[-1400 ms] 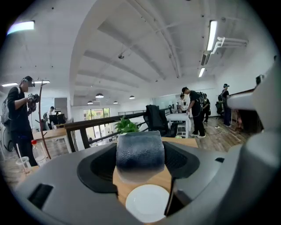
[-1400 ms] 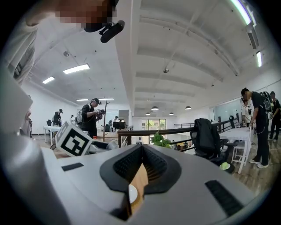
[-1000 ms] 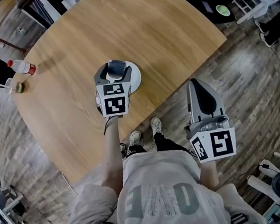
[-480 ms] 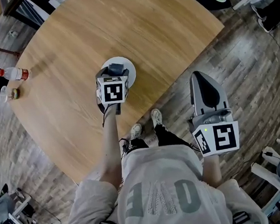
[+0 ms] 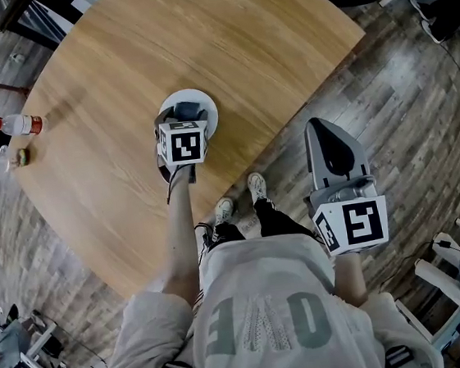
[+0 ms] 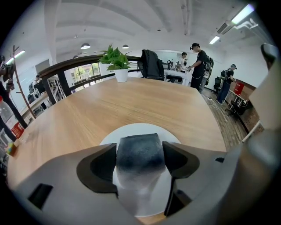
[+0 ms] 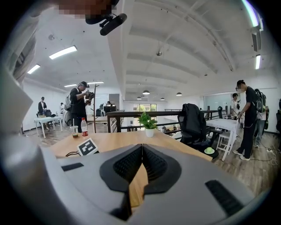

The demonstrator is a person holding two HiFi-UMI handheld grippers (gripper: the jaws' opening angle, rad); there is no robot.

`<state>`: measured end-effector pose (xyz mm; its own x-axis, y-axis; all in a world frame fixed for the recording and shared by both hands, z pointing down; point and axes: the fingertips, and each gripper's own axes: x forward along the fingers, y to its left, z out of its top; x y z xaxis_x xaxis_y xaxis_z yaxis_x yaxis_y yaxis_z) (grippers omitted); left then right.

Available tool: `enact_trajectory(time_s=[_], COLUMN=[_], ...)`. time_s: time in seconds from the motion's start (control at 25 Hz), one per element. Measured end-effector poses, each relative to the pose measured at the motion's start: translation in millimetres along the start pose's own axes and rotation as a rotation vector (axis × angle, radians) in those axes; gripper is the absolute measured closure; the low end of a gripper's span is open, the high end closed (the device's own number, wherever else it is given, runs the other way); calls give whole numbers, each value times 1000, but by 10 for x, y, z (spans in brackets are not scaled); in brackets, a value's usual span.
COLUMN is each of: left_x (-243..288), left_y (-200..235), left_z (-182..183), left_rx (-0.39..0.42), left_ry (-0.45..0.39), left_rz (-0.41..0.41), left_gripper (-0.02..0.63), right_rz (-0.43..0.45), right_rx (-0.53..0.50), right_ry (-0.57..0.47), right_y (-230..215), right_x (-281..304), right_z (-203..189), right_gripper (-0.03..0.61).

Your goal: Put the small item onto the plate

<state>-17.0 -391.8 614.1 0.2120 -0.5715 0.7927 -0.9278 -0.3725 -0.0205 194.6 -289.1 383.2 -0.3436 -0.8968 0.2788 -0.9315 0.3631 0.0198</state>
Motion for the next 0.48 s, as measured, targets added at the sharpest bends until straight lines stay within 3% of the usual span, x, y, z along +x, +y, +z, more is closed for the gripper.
enact_trajectory(time_s=[0.48], left_x=[-52], left_y=[-7], left_z=[112], left_rx=[30], left_ry=[-68], left_rz=[48], left_gripper=[291], right_rz=[-1], right_rx=[3], right_ry=[-2], right_y=[-86], right_x=[-46], right_z=[-13], right_gripper=[560])
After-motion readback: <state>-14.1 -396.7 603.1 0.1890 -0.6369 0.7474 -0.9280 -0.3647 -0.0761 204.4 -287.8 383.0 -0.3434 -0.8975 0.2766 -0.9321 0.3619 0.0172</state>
